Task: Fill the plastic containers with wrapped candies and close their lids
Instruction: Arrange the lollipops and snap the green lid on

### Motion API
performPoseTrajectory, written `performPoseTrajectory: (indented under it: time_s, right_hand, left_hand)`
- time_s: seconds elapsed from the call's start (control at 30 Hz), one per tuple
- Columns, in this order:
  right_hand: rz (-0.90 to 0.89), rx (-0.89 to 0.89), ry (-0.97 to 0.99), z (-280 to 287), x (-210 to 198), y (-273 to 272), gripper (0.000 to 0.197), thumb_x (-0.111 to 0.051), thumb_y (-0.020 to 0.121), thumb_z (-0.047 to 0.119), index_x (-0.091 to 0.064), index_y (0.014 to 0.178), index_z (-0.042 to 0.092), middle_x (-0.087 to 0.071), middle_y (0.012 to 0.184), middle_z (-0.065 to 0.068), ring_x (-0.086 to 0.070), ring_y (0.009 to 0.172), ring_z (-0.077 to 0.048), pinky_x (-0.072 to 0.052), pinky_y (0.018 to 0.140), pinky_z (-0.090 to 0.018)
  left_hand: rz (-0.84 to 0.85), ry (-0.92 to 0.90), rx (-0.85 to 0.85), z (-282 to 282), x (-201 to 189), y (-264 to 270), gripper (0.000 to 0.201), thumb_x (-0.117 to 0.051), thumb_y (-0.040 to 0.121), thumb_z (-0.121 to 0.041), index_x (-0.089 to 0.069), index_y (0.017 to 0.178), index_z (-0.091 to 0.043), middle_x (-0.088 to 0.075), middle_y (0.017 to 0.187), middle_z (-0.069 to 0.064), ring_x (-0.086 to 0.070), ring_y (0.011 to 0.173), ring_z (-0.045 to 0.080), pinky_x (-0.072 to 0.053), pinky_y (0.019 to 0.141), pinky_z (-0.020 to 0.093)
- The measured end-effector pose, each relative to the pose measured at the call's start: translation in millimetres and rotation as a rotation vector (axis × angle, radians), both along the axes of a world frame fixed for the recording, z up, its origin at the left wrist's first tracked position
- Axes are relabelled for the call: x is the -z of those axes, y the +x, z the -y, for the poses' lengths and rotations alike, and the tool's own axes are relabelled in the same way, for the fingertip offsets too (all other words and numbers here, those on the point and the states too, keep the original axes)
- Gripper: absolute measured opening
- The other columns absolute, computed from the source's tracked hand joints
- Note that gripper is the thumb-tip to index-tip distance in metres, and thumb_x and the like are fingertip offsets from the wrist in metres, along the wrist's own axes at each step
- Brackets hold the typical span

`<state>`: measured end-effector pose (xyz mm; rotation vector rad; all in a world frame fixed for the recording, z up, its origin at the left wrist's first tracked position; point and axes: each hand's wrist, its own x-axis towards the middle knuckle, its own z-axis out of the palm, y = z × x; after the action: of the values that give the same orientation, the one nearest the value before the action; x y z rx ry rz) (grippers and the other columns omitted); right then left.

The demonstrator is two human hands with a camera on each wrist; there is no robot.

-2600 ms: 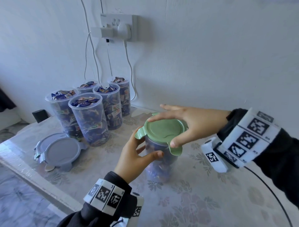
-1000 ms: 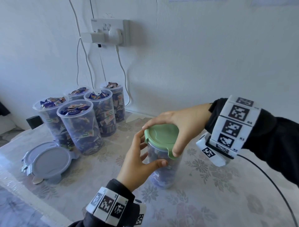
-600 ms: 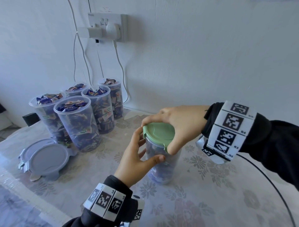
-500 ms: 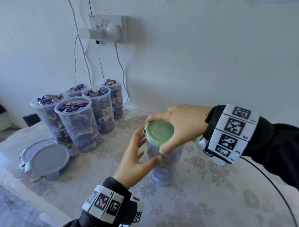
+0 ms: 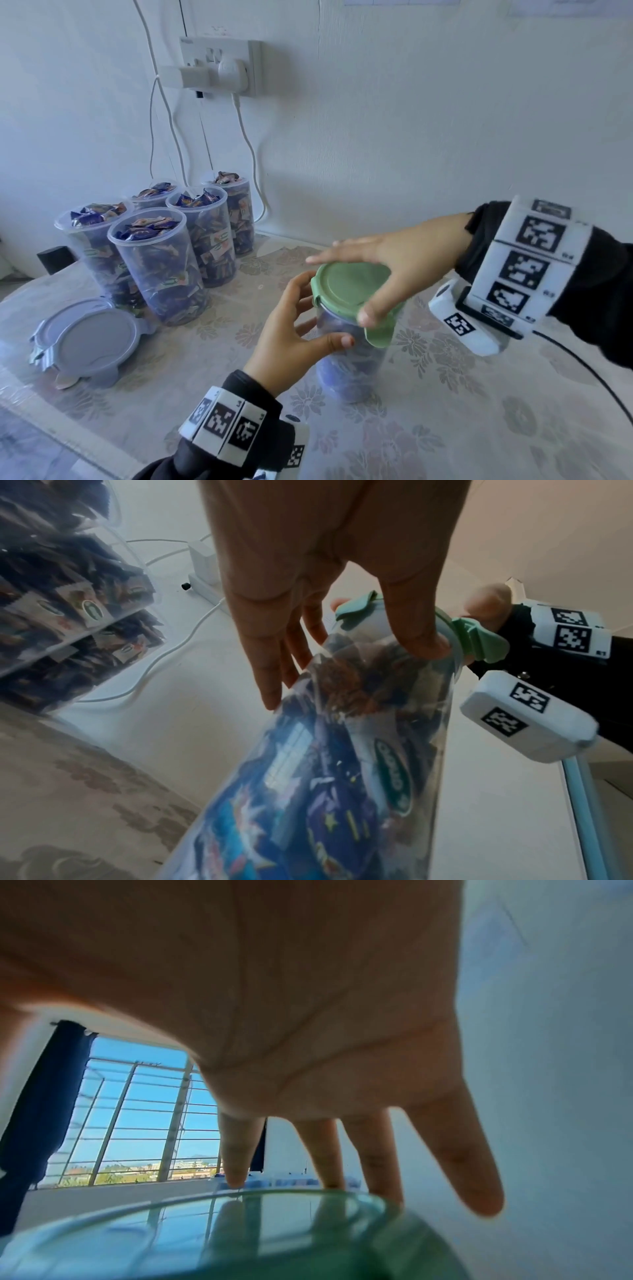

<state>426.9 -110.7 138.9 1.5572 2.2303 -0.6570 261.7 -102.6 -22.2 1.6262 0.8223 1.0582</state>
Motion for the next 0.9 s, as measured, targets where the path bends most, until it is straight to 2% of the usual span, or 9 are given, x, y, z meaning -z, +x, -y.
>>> performPoseTrajectory:
  time_s: [0.07,0.17,0.27,0.5,0.63,0.7,0.77,0.83,0.9]
  right_hand:
    - [-0.020,-0.046,-0.020,-1,4,3,0.095,-0.077,0.073,0.040,-0.012,0.138,0.061,-0.015,0.150,0.013,-0.018,0.140,-0.009,-0.025,0.110,-0.031]
    - [-0.058,-0.060,0.097,-3,14,3,0.092,-0.081,0.067,0.036,-0.022,0.132,0.063,-0.030,0.132,0.014,-0.042,0.115,-0.009,-0.045,0.094,-0.029]
    - [-0.037,-0.085,0.166,-2,18,3,0.090,-0.079,0.066,0.037,-0.023,0.131,0.062,-0.035,0.127,0.012,-0.048,0.100,-0.008,-0.049,0.081,-0.027]
    - [0.054,-0.137,0.308,4,26,2,0.093,-0.074,0.065,0.043,-0.016,0.134,0.060,-0.036,0.128,0.010,-0.048,0.078,-0.004,-0.044,0.066,-0.022]
    - [0.054,-0.120,0.380,9,28,1,0.087,-0.071,0.064,0.051,-0.018,0.133,0.060,-0.042,0.123,0.008,-0.049,0.077,-0.007,-0.042,0.066,-0.022]
    - [0.119,-0.063,0.480,14,29,0,0.082,-0.066,0.064,0.066,-0.024,0.134,0.055,-0.050,0.107,0.003,-0.049,0.077,-0.013,-0.039,0.066,-0.026]
    - [0.195,0.003,0.616,20,31,-5,0.078,-0.051,0.064,0.083,-0.039,0.130,0.043,-0.051,0.083,0.005,-0.046,0.071,-0.016,-0.034,0.063,-0.028]
    - [0.252,0.074,0.695,25,35,-12,0.077,-0.035,0.065,0.089,-0.051,0.111,0.028,-0.042,0.064,0.007,-0.042,0.060,-0.016,-0.029,0.056,-0.029]
    - [0.317,0.120,0.706,26,35,-15,0.076,-0.025,0.071,0.087,-0.054,0.094,0.020,-0.040,0.061,0.005,-0.039,0.056,-0.015,-0.024,0.051,-0.028]
  left_hand:
    - [0.004,-0.009,0.008,-1,0,0,0.081,-0.083,0.051,-0.043,-0.042,0.121,-0.043,-0.056,0.120,-0.022,-0.053,0.116,0.004,-0.049,0.093,0.031]
    - [0.008,-0.014,0.008,-3,1,0,0.082,-0.083,0.051,-0.042,-0.043,0.123,-0.041,-0.057,0.120,-0.018,-0.053,0.117,0.007,-0.049,0.096,0.037]
    - [0.016,-0.011,0.003,-2,3,1,0.080,-0.084,0.051,-0.042,-0.043,0.120,-0.046,-0.057,0.118,-0.018,-0.054,0.115,0.007,-0.049,0.095,0.035]
    - [0.029,-0.006,0.004,0,4,2,0.081,-0.081,0.052,-0.044,-0.041,0.122,-0.043,-0.055,0.121,-0.016,-0.054,0.114,0.004,-0.049,0.089,0.023]
    - [0.024,-0.001,0.008,4,4,2,0.078,-0.077,0.056,-0.046,-0.040,0.125,-0.041,-0.055,0.124,-0.013,-0.052,0.118,0.003,-0.048,0.095,0.029]
    - [0.026,-0.007,0.011,8,4,2,0.074,-0.073,0.059,-0.048,-0.039,0.124,-0.039,-0.054,0.126,-0.013,-0.050,0.119,0.001,-0.047,0.097,0.035]
    - [0.008,-0.006,0.022,13,4,4,0.079,-0.074,0.057,-0.050,-0.036,0.126,-0.040,-0.051,0.128,-0.017,-0.049,0.119,-0.003,-0.046,0.095,0.031]
    - [-0.020,0.016,0.031,17,3,7,0.083,-0.075,0.055,-0.052,-0.032,0.125,-0.044,-0.049,0.125,-0.027,-0.047,0.117,-0.008,-0.045,0.090,0.019]
    - [-0.046,0.039,0.031,18,2,12,0.084,-0.076,0.054,-0.052,-0.031,0.124,-0.046,-0.047,0.120,-0.036,-0.045,0.116,-0.013,-0.044,0.087,0.014]
